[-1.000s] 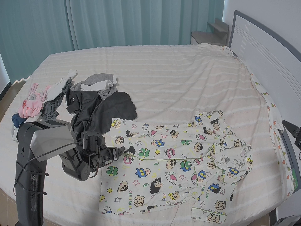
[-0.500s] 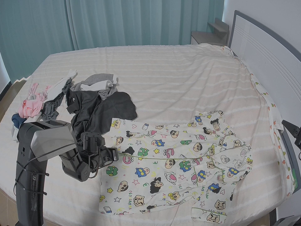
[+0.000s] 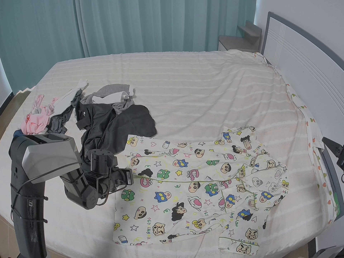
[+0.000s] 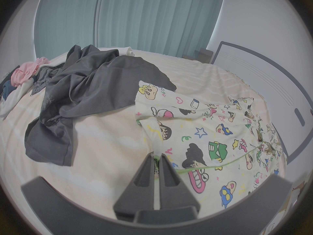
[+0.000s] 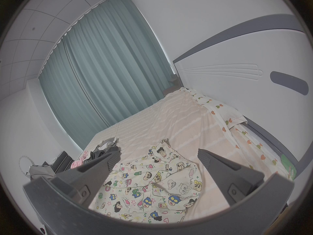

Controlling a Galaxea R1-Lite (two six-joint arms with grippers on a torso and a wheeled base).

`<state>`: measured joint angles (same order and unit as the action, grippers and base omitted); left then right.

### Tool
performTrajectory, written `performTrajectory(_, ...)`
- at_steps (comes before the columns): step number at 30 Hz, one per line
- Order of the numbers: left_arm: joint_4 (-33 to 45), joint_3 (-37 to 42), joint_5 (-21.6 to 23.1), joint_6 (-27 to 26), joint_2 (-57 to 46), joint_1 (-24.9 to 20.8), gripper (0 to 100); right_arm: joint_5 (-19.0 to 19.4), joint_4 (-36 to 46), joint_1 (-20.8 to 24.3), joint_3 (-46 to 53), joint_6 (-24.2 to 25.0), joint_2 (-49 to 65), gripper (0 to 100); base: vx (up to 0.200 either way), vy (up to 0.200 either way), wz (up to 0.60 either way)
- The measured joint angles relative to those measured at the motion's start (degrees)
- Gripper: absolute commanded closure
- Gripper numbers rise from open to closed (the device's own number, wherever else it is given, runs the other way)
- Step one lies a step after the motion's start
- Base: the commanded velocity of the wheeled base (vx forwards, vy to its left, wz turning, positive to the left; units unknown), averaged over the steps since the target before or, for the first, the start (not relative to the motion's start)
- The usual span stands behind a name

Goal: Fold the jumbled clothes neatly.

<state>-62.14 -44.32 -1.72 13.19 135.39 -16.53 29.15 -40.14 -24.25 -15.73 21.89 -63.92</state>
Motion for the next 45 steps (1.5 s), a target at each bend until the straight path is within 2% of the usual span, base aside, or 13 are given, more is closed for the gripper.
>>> performTrajectory(21, 0.22, 14.34, 0.11, -0.13, -7.46, -2.68, 100, 0.00, 0.00, 0.00, -0.01, 0.00, 0.06, 0, 0.000, 0.000, 0.00)
performTrajectory(38, -0.18, 16.79, -0.46, -0.06, -5.95, -3.32, 100, 0.00, 0.00, 0.00, -0.01, 0.00, 0.11, 0, 0.000, 0.000, 0.00)
performTrajectory(39, -0.18, 16.88, -0.60, -0.04, -5.77, -3.39, 0, 0.00, 0.00, 0.00, -0.01, 0.00, 0.11, 0, 0.000, 0.000, 0.00)
performTrajectory(45, -0.98, 16.21, -1.73, 0.11, -5.42, -3.36, 0, 0.00, 0.00, 0.00, -0.01, -0.02, 0.11, 0, 0.000, 0.000, 0.00)
